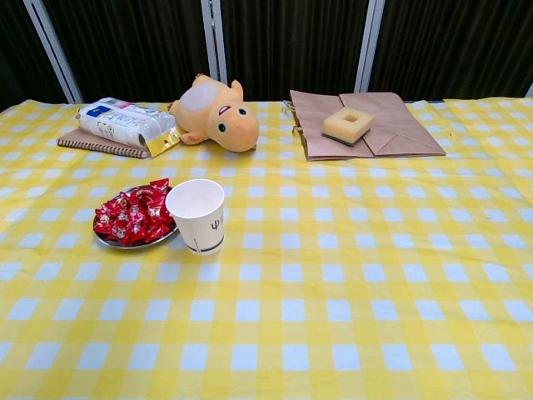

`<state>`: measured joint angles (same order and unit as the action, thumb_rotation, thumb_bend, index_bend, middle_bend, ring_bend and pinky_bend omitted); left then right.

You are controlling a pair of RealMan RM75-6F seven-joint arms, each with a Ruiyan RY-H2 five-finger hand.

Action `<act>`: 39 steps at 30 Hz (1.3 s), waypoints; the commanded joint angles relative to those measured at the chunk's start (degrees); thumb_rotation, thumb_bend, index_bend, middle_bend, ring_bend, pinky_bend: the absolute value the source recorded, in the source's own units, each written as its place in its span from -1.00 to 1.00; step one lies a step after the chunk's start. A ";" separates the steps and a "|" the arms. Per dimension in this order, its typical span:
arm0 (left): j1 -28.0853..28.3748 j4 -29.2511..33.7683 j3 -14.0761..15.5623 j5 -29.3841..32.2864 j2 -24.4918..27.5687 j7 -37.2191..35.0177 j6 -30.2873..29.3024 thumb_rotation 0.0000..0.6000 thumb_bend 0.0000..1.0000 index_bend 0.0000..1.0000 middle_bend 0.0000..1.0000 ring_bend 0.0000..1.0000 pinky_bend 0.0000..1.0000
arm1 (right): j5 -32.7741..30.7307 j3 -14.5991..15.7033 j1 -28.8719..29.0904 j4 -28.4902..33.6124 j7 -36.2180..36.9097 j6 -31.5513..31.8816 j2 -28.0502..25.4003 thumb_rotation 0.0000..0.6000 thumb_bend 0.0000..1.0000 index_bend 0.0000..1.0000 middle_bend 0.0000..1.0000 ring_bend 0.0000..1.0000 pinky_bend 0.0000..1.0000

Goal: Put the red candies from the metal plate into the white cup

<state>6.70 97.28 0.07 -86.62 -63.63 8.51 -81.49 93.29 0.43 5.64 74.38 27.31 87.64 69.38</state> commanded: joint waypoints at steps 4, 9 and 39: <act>-0.03 0.04 0.02 -0.12 -0.05 0.29 -0.14 1.00 -0.78 -1.00 -1.00 -1.00 -1.00 | -0.03 0.00 -0.08 -0.02 0.19 0.12 -0.05 1.00 -0.15 -1.00 -1.00 -1.00 -1.00; -0.07 0.15 0.04 -0.19 0.02 0.27 -0.23 1.00 -0.78 -1.00 -1.00 -1.00 -1.00 | 0.08 0.05 -0.18 -0.07 0.26 0.34 -0.05 1.00 -0.15 -1.00 -1.00 -1.00 -1.00; 23.76 7.74 -11.59 30.58 -7.67 28.12 23.85 1.00 -0.74 -0.65 -0.66 0.68 0.83 | -0.26 0.03 0.27 0.73 3.16 -0.55 -0.94 1.00 -0.15 -1.00 -1.00 -1.00 -1.00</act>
<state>27.00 104.77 -10.33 -60.72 -69.18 32.56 -60.08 93.06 0.47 5.90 75.06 30.36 87.11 68.50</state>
